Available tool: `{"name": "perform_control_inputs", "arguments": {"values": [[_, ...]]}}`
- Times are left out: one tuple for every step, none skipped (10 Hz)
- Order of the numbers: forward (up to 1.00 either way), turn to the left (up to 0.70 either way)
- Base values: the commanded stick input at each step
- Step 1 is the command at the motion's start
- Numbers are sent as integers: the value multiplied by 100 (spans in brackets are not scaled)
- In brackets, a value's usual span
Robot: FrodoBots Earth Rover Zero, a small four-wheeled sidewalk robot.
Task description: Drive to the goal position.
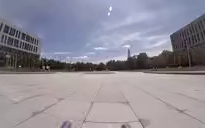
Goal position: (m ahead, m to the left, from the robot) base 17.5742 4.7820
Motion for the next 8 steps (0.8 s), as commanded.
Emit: {"name": "perform_control_inputs", "arguments": {"values": [[70, 0], [70, 0], [70, 0], [70, 0], [70, 0], [70, 0], [70, 0], [70, 0]]}}
